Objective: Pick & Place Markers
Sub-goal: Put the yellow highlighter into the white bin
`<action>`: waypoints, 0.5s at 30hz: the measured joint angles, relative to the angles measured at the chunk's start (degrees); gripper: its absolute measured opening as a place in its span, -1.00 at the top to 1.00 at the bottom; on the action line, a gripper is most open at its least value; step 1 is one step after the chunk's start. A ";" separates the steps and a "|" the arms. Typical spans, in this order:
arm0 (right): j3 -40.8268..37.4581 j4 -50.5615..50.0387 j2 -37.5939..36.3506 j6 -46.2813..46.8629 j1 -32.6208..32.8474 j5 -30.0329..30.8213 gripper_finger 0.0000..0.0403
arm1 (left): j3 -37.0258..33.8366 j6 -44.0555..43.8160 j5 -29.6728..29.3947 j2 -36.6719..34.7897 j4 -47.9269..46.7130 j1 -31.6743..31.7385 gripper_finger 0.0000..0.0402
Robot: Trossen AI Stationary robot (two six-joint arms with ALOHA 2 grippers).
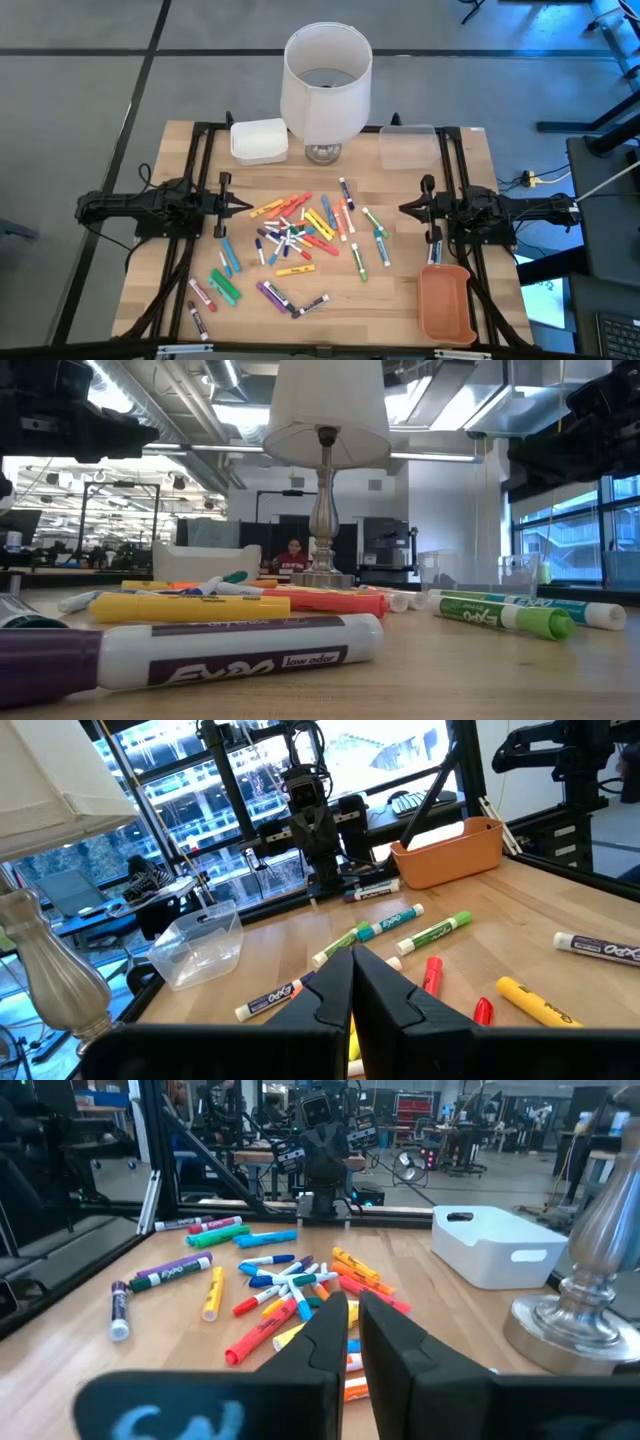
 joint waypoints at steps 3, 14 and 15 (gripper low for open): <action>0.00 0.00 0.00 0.05 0.00 0.00 0.84 | 0.00 0.00 0.00 0.00 0.00 0.01 0.98; 0.00 1.24 0.00 8.40 0.02 4.00 0.84 | -0.01 0.00 0.01 -0.01 0.00 0.02 0.98; 0.00 1.51 0.00 10.64 0.02 4.00 0.84 | -0.01 0.00 0.01 0.01 0.00 0.01 0.98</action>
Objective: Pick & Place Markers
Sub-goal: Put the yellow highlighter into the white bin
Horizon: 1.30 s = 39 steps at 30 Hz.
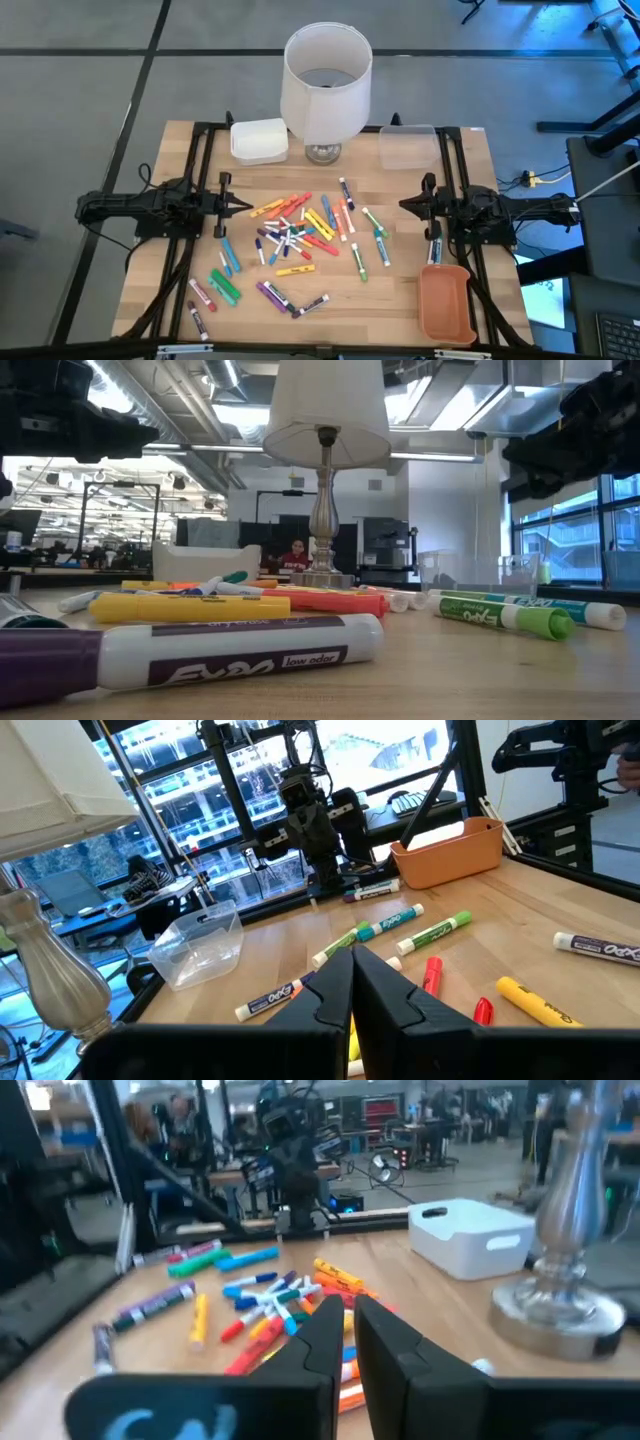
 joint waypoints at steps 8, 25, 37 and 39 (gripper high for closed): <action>0.00 4.63 0.00 3.48 0.00 0.21 0.84 | 0.01 0.00 -0.01 -0.02 0.00 0.00 0.98; 0.00 10.84 0.00 -10.25 -0.01 15.48 0.84 | 0.00 0.52 0.03 0.00 0.27 -0.01 0.98; 0.00 10.55 0.00 -6.45 0.00 10.53 0.64 | 0.02 -2.70 1.16 -0.02 12.16 -0.06 0.98; 0.00 10.55 0.00 -5.87 -0.01 10.92 0.57 | 0.02 -4.31 1.16 0.00 13.19 -0.06 0.98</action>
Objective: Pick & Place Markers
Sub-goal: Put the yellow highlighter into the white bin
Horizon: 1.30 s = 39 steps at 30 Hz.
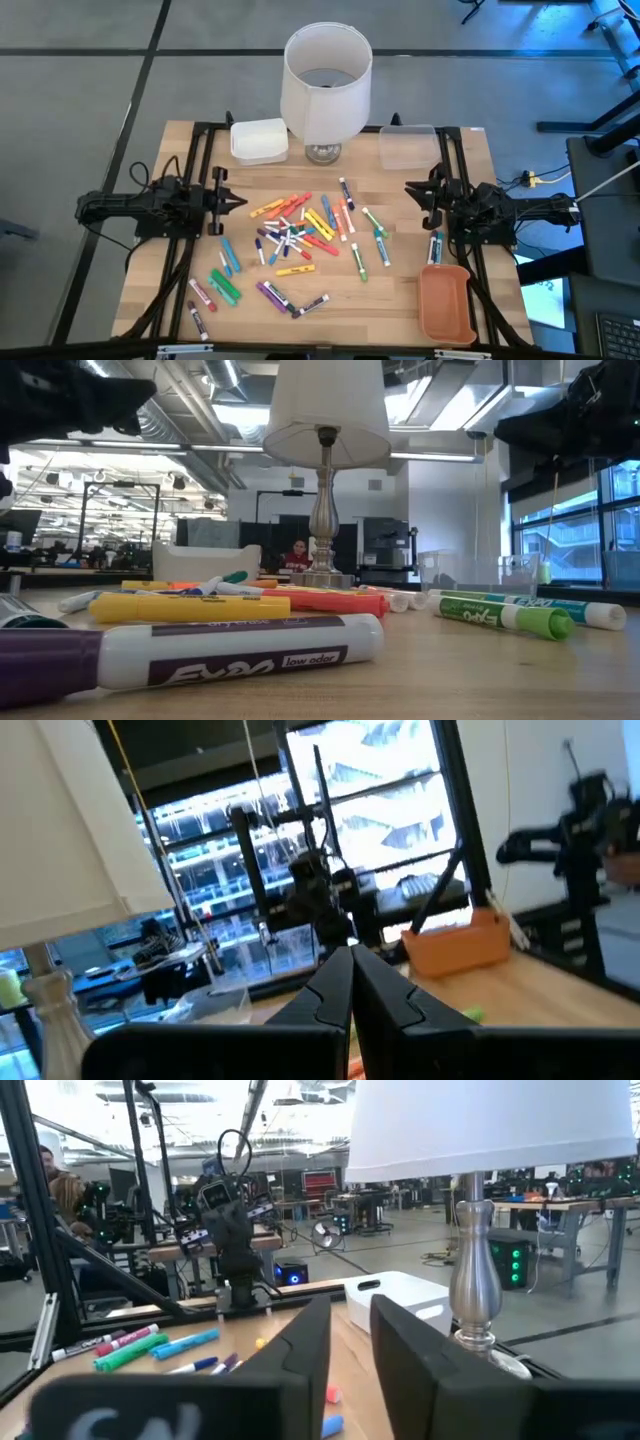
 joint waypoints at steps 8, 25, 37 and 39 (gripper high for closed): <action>0.00 -6.69 0.12 8.20 -0.01 7.15 0.39 | -0.02 -0.37 -12.06 0.81 1.38 0.02 0.98; 0.00 -8.31 10.05 16.08 0.01 10.46 0.39 | 0.37 -14.15 -31.05 19.25 4.14 0.02 0.95; 8.40 -13.38 20.70 18.98 -0.02 6.41 0.39 | 6.55 -21.49 -32.61 37.24 5.09 0.02 0.53; 11.02 -16.04 23.26 20.67 -0.02 4.80 0.39 | 6.92 -24.38 -32.51 39.70 5.44 -0.02 0.51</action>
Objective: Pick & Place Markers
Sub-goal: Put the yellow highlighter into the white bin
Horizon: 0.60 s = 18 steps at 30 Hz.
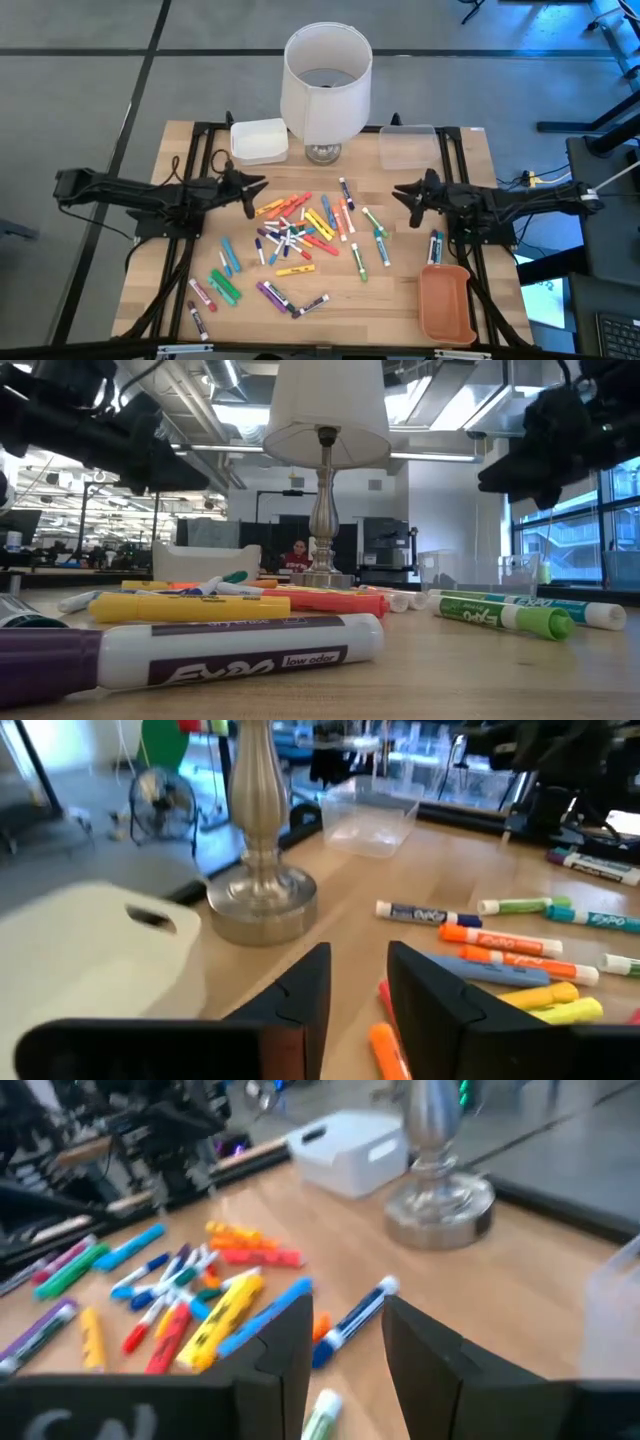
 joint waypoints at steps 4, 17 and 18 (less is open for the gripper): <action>4.48 -4.16 5.21 2.75 0.00 -2.15 0.39 | 0.06 -3.90 -0.09 4.09 1.05 -1.18 0.50; 9.40 -5.12 20.92 6.71 0.00 -2.24 0.39 | 9.33 -11.95 1.86 19.33 -18.96 -2.44 0.50; 9.40 -5.26 22.05 7.49 0.00 -2.24 0.39 | 10.85 -11.33 1.80 20.52 -21.06 -2.66 0.50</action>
